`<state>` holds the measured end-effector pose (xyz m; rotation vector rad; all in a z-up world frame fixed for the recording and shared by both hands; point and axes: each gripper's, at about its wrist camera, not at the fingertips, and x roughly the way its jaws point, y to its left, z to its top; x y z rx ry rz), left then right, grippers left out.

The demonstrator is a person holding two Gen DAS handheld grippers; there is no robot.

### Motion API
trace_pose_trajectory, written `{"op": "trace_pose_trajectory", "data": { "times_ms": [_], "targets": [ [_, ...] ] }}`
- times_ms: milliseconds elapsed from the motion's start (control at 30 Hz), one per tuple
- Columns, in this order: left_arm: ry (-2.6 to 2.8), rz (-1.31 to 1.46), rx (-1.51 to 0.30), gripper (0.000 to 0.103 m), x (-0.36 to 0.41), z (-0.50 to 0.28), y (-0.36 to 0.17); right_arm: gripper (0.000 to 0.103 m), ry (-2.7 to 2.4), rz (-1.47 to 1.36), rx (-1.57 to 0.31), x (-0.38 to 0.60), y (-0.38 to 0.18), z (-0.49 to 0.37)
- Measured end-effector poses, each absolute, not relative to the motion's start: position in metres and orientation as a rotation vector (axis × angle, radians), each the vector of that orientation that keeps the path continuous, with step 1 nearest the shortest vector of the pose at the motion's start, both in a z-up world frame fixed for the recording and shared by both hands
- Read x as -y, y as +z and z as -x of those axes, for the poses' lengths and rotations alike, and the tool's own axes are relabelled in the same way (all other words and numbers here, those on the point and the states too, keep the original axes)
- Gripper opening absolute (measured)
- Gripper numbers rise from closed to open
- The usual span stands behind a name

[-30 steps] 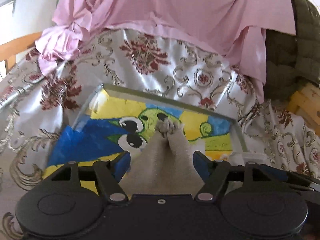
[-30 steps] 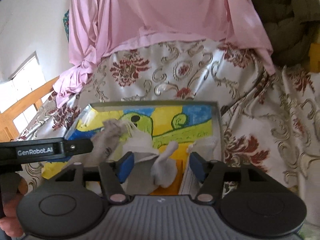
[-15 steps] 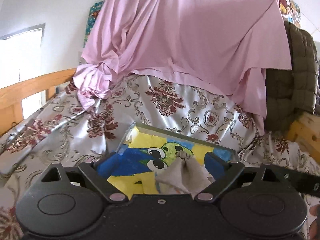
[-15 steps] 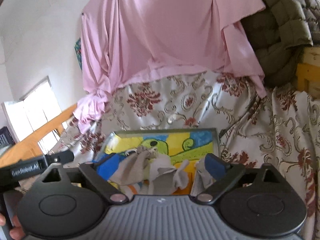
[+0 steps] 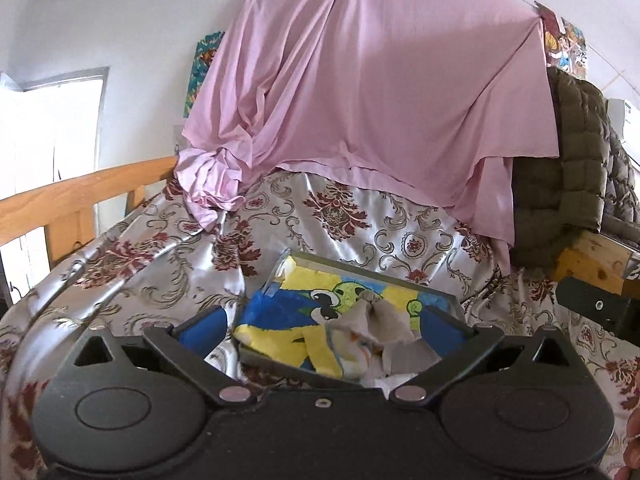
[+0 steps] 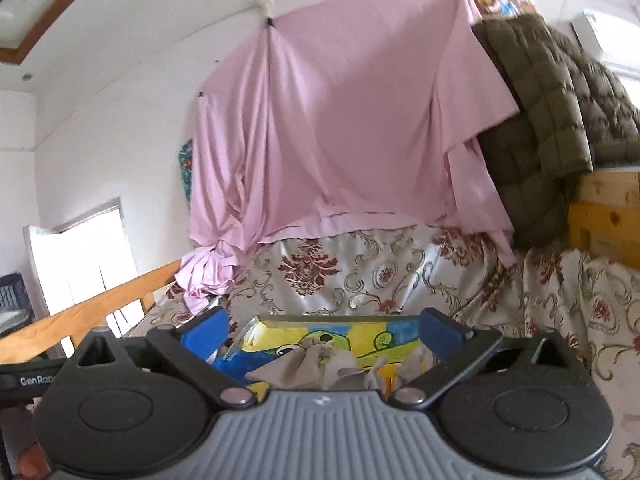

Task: Organize soft objects
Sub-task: 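Open both tools to drop the cloths into the tray, then lift both open tools and move them toward the whale towel and tissue packet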

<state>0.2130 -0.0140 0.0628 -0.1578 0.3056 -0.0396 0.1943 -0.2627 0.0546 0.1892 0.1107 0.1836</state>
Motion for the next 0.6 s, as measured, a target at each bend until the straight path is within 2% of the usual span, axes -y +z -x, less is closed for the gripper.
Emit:
{"op": "trace_pose_trajectory", "data": {
  "times_ms": [600],
  "targets": [
    [0.053,0.118,-0.38,0.102,-0.006,-0.12,0.032,0.103,0.204,-0.172,-0.274,0.233,0.019,-0.104]
  ]
}}
